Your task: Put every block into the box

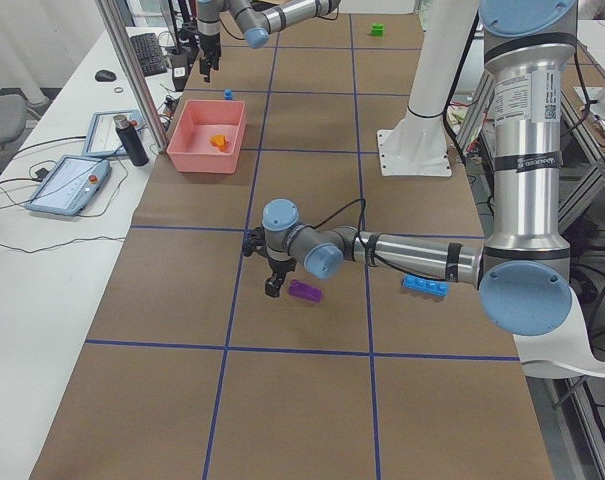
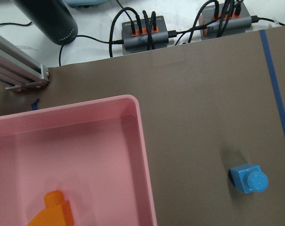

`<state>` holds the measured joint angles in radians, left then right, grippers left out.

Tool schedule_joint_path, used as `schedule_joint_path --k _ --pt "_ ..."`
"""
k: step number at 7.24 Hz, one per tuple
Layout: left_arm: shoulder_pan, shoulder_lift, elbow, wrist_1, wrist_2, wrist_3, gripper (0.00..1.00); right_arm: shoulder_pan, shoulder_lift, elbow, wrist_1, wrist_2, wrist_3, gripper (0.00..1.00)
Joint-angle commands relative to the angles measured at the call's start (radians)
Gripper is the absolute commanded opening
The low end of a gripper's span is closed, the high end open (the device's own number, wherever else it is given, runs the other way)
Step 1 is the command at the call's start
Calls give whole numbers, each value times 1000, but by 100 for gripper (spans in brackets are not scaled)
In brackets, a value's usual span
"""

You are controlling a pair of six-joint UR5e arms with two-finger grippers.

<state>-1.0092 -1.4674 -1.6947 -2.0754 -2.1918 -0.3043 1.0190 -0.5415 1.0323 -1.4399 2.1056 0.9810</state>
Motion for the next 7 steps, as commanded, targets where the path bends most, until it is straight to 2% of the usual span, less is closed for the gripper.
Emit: schedule_joint_path --k 1,2,3,4,7 --pt "67 18 6 -20 17 -16 96 9 -34 29 -2 7 -16 99" --pt "73 18 7 -19 38 -15 46 9 -38 29 0 5 -16 99" --pt "73 18 9 -19 52 -13 3 7 -40 29 0 5 -15 99" --pt "75 18 9 -19 53 -15 0 0 -47 29 7 1 -15 99" --pt "73 -22 -2 -19 49 -16 0 3 -51 31 12 -3 -16 99"
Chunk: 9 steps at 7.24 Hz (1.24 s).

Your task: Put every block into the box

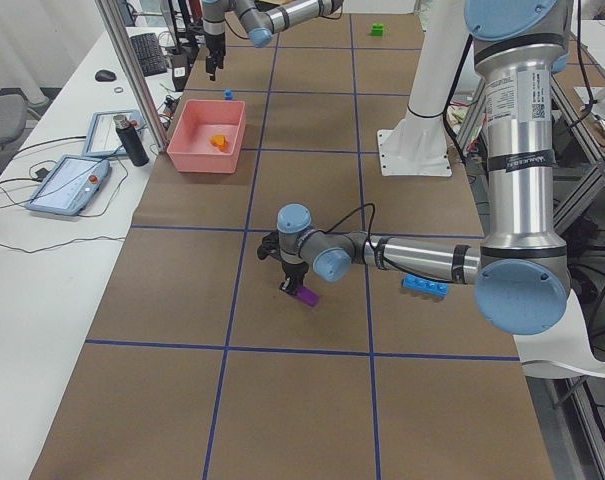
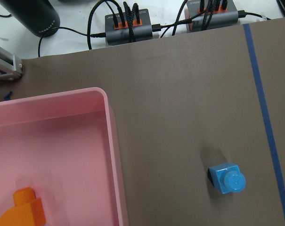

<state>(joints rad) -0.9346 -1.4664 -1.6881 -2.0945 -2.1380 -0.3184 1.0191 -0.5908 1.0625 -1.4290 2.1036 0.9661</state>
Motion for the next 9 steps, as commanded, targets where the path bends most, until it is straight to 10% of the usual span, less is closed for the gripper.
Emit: schedule_joint_path --k 1,6,9 --pt "-4 -63 -13 4 -8 -13 0 9 -3 1 2 -1 -16 99" --pt "-49 -618 54 188 -8 -583 0 15 -41 -1 7 -2 -56 99" --pt "-41 -1115 474 314 -5 -747 0 16 -72 -10 71 -13 -61 99"
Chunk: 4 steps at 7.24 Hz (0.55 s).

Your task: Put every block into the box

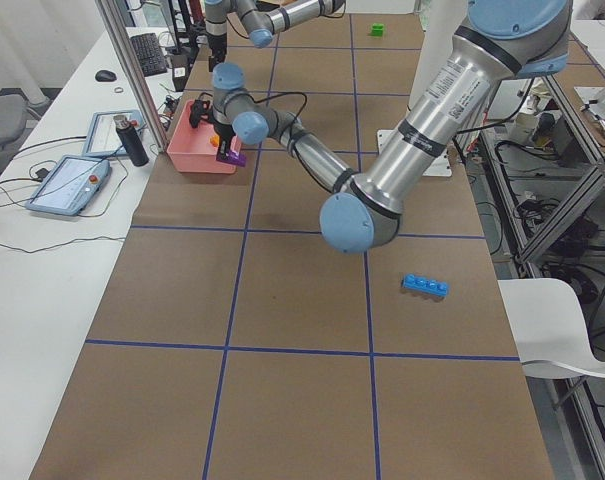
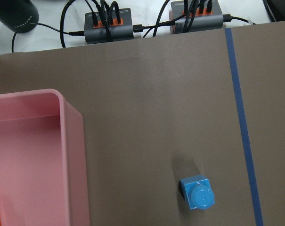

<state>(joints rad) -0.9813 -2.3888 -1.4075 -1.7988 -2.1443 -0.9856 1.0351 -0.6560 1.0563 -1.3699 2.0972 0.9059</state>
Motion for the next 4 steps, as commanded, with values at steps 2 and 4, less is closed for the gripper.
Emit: schedule_joint_path --k 2,4 --pt "38 -355 448 4 38 -113 0 0 -13 -9 14 -8 -1 99" --pt "133 -394 607 -116 229 -127 0 -1 -13 -21 17 -6 -2 99"
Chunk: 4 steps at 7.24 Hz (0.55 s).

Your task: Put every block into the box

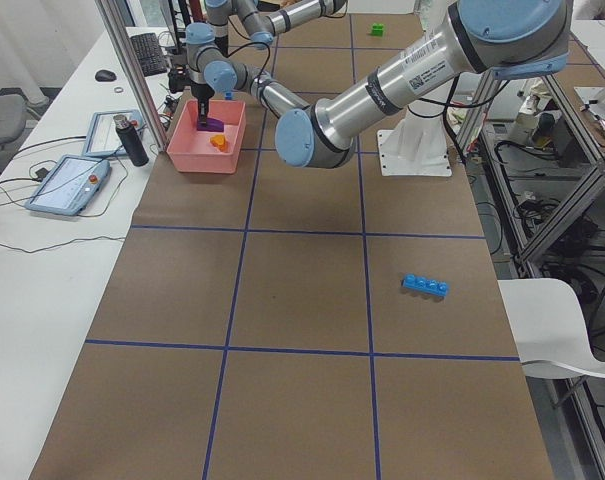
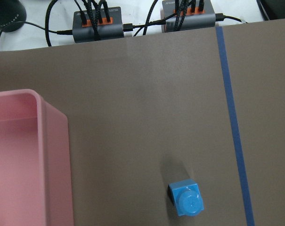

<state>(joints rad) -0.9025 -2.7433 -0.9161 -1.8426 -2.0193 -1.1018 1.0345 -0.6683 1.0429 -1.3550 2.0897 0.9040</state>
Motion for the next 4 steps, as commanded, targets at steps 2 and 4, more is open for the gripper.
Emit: schedule_joint_path --k 2,4 --pt "73 -79 230 -127 120 -6 0 -4 -2 -17 4 0 -2 99" --pt "74 -78 229 -126 120 73 87 -5 -5 -18 4 -2 -2 99"
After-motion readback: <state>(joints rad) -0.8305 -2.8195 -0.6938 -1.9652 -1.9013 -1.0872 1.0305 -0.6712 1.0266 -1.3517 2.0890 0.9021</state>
